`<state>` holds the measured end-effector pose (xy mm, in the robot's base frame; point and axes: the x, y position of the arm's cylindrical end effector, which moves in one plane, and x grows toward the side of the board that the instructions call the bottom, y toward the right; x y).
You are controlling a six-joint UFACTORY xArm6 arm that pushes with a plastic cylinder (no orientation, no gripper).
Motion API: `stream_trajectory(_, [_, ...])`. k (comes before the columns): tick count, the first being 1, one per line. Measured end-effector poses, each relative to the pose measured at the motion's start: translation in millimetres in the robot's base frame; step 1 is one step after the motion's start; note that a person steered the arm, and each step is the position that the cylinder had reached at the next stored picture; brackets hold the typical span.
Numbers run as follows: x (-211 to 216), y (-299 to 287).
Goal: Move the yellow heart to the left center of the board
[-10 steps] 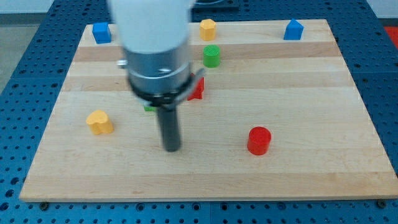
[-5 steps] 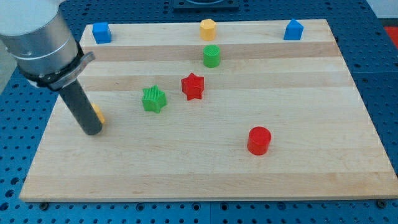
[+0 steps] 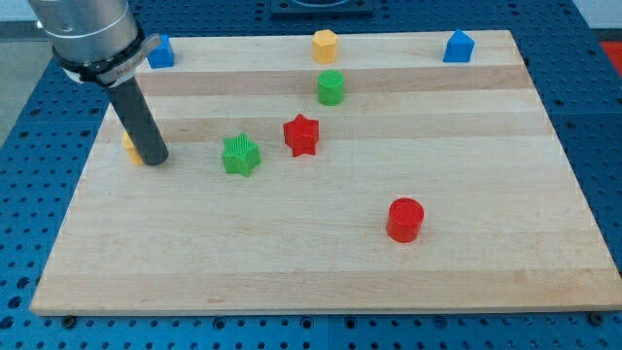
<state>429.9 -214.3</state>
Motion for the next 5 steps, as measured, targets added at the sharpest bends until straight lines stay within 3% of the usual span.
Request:
stream_trajectory(3, [-2, -23])
stream_trajectory(5, [6, -6])
